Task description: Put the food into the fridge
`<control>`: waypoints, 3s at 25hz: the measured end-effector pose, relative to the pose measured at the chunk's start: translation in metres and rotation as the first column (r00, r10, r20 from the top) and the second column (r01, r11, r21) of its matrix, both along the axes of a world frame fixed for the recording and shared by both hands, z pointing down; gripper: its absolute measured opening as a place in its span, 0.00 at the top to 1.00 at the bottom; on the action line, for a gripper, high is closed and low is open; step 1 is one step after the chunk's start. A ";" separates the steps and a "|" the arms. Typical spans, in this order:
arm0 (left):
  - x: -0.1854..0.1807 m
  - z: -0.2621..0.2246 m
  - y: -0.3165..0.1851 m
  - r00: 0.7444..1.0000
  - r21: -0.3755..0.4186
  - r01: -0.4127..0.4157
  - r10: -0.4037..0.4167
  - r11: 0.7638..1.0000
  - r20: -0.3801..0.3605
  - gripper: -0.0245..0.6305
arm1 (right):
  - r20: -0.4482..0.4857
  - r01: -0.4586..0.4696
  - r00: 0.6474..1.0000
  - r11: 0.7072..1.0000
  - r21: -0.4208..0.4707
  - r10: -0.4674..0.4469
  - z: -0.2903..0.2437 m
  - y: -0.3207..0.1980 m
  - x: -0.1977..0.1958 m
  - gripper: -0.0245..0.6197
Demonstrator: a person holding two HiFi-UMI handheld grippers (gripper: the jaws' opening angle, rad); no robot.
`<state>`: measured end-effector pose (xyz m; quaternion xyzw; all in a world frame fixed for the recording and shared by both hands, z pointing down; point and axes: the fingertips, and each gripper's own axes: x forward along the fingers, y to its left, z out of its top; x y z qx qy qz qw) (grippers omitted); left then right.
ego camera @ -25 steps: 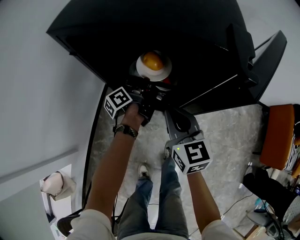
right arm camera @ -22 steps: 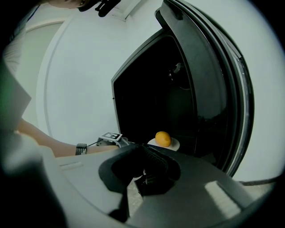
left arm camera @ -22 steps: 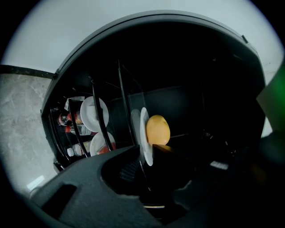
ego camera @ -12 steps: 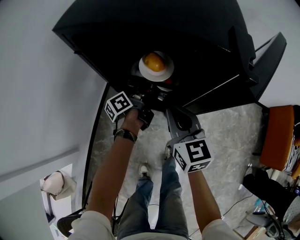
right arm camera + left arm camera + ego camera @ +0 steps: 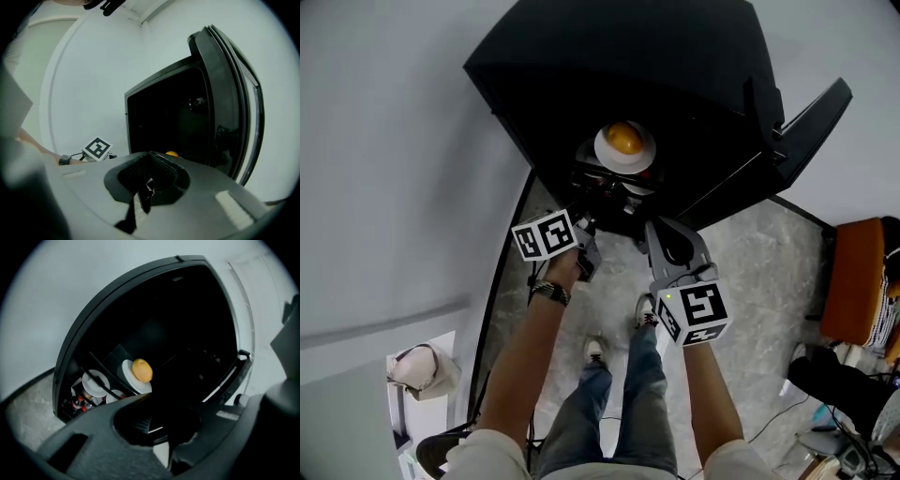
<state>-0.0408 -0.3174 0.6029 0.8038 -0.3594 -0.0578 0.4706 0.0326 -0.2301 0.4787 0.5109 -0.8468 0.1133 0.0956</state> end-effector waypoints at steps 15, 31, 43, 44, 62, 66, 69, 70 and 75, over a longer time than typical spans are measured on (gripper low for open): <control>0.017 -0.148 0.087 0.880 0.477 -0.361 0.125 0.802 0.458 0.96 | -0.009 0.012 1.000 0.999 0.053 -0.011 -0.090 0.043 -0.002 0.95; 0.011 -0.301 0.164 0.819 0.644 -0.462 0.014 0.610 0.574 0.96 | -0.082 0.032 0.996 0.985 0.168 -0.018 -0.201 0.110 0.003 0.95; -0.001 -0.393 0.214 0.824 0.731 -0.467 -0.056 0.497 0.564 0.96 | -0.113 0.043 0.994 0.958 0.282 -0.011 -0.279 0.152 -0.003 0.95; -0.001 -0.400 0.217 0.826 0.737 -0.465 -0.059 0.491 0.561 0.96 | -0.110 0.042 0.994 0.954 0.296 -0.009 -0.287 0.155 -0.003 0.95; -0.017 -0.457 0.250 0.827 0.785 -0.455 -0.127 0.420 0.547 0.96 | -0.122 0.053 0.993 0.932 0.358 -0.010 -0.329 0.181 -0.018 0.95; -0.019 -0.453 0.247 0.826 0.781 -0.456 -0.125 0.427 0.550 0.96 | -0.132 0.056 0.991 0.934 0.353 -0.010 -0.327 0.179 -0.020 0.95; -0.019 -0.449 0.247 0.823 0.775 -0.463 -0.117 0.430 0.556 0.96 | -0.129 0.048 0.992 0.935 0.351 -0.003 -0.325 0.178 -0.020 0.95; -0.019 -0.448 0.247 0.822 0.773 -0.465 -0.114 0.431 0.558 0.96 | -0.130 0.047 0.991 0.936 0.349 -0.001 -0.325 0.178 -0.020 0.95; -0.016 -0.446 0.247 0.821 0.770 -0.473 -0.104 0.428 0.562 0.96 | -0.136 0.044 0.991 0.939 0.342 0.003 -0.323 0.178 -0.020 0.95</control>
